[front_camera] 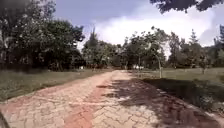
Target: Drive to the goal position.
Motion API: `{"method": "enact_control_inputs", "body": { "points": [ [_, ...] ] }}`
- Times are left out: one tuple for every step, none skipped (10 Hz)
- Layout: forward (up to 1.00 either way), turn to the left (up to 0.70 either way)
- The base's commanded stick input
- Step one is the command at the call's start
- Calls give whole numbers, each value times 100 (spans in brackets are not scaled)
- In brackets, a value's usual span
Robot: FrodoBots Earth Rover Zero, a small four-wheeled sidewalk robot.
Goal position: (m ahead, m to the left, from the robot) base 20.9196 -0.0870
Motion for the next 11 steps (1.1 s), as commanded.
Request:
{"method": "enact_control_inputs", "body": {
  "points": [
    [70,0],
    [70,0],
    [70,0],
    [70,0],
    [70,0],
    [70,0],
    [70,0],
    [70,0],
    [70,0],
    [70,0],
    [70,0]
  ]
}}
